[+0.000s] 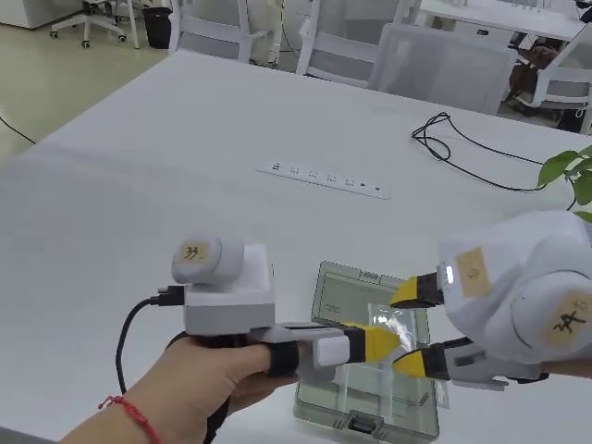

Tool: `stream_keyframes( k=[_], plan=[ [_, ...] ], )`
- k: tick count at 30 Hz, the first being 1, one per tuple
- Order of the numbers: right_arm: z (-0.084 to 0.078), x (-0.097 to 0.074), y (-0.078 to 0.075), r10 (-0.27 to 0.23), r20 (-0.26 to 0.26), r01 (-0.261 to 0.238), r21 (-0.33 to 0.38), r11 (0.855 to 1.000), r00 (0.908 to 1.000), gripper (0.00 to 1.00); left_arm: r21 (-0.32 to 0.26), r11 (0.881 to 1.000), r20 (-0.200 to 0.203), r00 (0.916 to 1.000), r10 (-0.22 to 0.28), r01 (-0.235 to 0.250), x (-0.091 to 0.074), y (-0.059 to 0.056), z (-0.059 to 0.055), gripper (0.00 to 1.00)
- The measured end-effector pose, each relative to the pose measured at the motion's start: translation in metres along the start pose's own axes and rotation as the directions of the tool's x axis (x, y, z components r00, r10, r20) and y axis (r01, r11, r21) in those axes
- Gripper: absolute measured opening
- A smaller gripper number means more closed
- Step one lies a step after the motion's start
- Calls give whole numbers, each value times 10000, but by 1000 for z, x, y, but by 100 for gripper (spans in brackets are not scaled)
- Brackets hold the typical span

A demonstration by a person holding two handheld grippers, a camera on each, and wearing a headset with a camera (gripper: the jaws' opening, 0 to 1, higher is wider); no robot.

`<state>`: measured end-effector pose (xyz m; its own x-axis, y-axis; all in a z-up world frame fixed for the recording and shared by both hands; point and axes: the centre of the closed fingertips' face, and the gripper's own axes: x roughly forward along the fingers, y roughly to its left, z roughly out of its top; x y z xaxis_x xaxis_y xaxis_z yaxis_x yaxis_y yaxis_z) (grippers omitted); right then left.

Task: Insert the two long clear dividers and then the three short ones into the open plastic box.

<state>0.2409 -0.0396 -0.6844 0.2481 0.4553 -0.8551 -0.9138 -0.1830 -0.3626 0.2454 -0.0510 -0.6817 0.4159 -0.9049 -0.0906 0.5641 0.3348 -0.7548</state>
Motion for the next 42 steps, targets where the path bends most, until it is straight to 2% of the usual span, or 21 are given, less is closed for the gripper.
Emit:
stream_keyframes(
  k=[6,8,10,12,15,17,19,22,23,25,27,29,31,32,34,35,37,38,39,40,42],
  plan=[
    [0,0,-1,-67,23,67,-52,10000,10000,34,-59,9999,105,9998,145,-144,0,3,1,0],
    [1,-1,-2,-99,61,98,34,9999,9999,33,121,9995,117,9995,281,-282,0,6,1,0],
    [3,-2,-3,-22,239,17,182,9998,9997,34,58,10000,6,10000,21,-21,0,1,-1,0],
    [7,-5,-4,85,569,-114,509,9986,9983,35,764,9970,-188,9997,138,-123,-1,1,-3,0],
    [10,-11,-7,311,1134,-456,1272,9908,9931,34,1209,9926,-307,9995,-21,58,-3,-3,-4,0],
    [9,-14,-8,539,1338,-735,1465,9865,9895,33,1694,9851,-460,9987,-228,303,-6,-5,-6,0],
    [8,-18,-6,891,1626,-1176,1752,9775,9827,32,2273,9722,-606,9972,-443,570,-10,-8,-7,0],
    [11,-23,0,1606,2150,-2057,2073,9564,9633,27,3025,9486,-880,9937,-698,934,-13,-13,-10,0],
    [11,-24,0,1653,2215,-2135,2152,9530,9611,27,3348,9359,-1058,9913,-783,1097,-14,-15,-12,0],
    [12,-27,3,1972,2384,-2506,2197,9428,9509,25,3717,9184,-1260,9875,-946,1354,-16,-18,-15,0],
    [14,-29,5,2163,2514,-2740,2235,9354,9434,24,4259,8886,-1402,9827,-1208,1700,-18,-23,-16,0],
    [17,-31,9,2477,2682,-3108,2259,9232,9310,22,4445,8751,-1524,9788,-1369,1916,-20,-27,-18,0],
    [20,-32,13,2657,2790,-3309,2211,9174,9228,21,4587,8644,-1562,9763,-1498,2060,-21,-30,-18,0],
    [22,-33,15,2772,2848,-3439,2190,9131,9176,20,4732,8546,-1612,9747,-1549,2141,-22,-31,-18,0],
    [25,-34,20,3019,2966,-3726,2206,9014,9060,18,4851,8438,-1712,9712,-1658,2296,-23,-33,-19,0],
    [27,-34,22,3112,3005,-3831,2204,8970,9016,18,4962,8346,-1778,9689,-1720,2392,-23,-34,-20,0],
    [29,-34,24,3246,3027,-3964,2168,8921,8961,16,4967,8319,-1836,9668,-1779,2475,-24,-35,-20,0],
    [29,-34,26,3331,3042,-4051,2158,8884,8925,15,5018,8259,-1839,9647,-1884,2569,-25,-38,-19,0],
    [30,-35,30,3495,3079,-4221,2128,8812,8849,15,5024,8243,-1804,9640,-1951,2609,-25,-39,-18,0],
    [31,-34,31,3563,3104,-4296,2122,8777,8813,13,5021,8237,-1787,9635,-1993,2635,-25,-40,-18,0],
    [31,-33,33,3675,3090,-4400,2112,8728,8772,12,5089,8181,-1761,9627,-2054,2677,-25,-43,-17,0]
  ],
)
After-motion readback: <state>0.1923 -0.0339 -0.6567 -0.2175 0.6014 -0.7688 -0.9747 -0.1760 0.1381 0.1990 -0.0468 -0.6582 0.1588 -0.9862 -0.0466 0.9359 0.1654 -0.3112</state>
